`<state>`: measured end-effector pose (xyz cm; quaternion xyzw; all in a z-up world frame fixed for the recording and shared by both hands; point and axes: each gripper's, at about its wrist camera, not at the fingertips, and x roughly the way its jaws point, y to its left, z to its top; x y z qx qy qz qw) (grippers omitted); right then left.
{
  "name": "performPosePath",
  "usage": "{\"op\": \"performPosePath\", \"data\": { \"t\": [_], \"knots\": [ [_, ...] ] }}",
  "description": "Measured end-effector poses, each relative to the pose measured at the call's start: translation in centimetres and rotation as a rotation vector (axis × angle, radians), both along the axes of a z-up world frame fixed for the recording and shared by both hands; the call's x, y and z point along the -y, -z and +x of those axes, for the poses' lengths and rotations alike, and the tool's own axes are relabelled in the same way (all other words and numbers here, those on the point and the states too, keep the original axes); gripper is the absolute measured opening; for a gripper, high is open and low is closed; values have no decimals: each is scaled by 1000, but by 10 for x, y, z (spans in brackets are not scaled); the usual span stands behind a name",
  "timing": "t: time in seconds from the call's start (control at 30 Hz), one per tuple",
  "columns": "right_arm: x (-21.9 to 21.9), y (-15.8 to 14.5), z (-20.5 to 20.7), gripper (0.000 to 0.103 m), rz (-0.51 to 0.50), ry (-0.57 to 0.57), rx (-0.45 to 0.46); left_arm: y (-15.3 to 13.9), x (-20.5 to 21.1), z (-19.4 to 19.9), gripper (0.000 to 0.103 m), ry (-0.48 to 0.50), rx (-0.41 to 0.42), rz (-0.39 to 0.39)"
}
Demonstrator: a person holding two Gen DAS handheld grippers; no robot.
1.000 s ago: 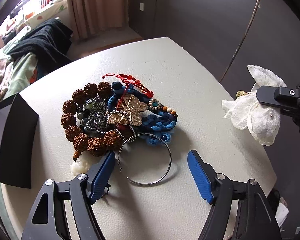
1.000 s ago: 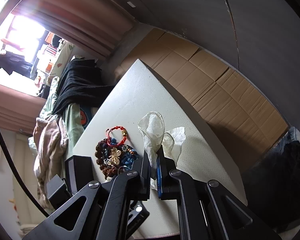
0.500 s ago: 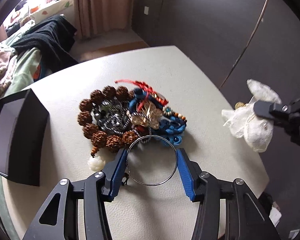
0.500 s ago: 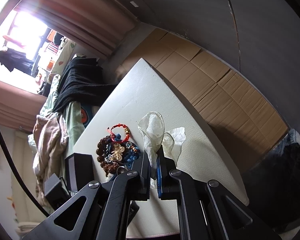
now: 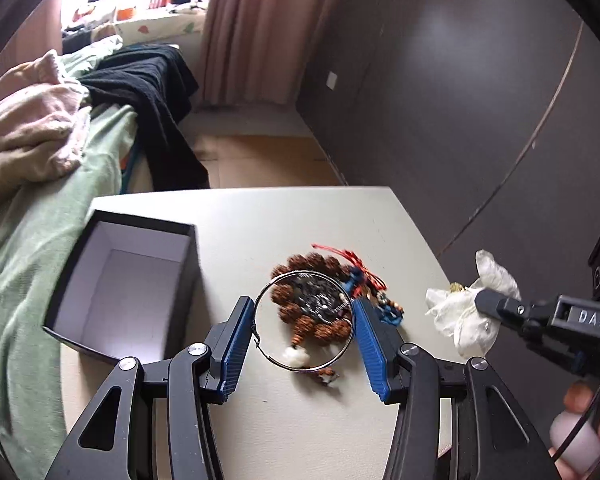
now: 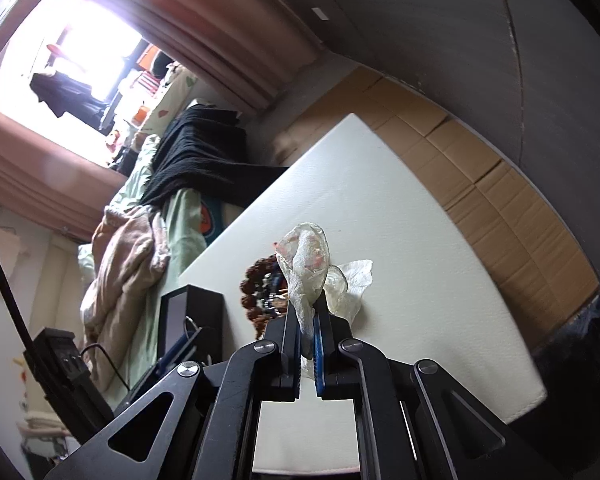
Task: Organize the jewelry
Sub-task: 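Grasp the metal hoop with the left gripper while the right gripper holds the bag, then carry the hoop into the black box and open the left gripper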
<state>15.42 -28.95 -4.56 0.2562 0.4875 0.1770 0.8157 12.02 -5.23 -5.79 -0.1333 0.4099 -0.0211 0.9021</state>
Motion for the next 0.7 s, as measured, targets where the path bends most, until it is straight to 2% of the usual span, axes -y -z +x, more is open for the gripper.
{"op": "performPosePath", "data": {
  "t": [0.27, 0.53, 0.6, 0.67, 0.7],
  "knots": [
    [-24, -8, -8, 6, 14, -47, 63, -12, -54, -14, 52, -117, 39, -38],
    [-50, -9, -9, 6, 23, -89, 100, -24, -85, -23, 54, -170, 110, -75],
    [-59, -8, -8, 6, 30, -106, 103, -24, -95, -22, 61, -180, 100, -97],
    [-68, -8, -8, 6, 36, -124, 107, -24, -106, -23, 75, -205, 96, -123],
    [-73, -8, -8, 6, 45, -140, 111, -24, -109, -25, 77, -216, 103, -131]
  ]
}}
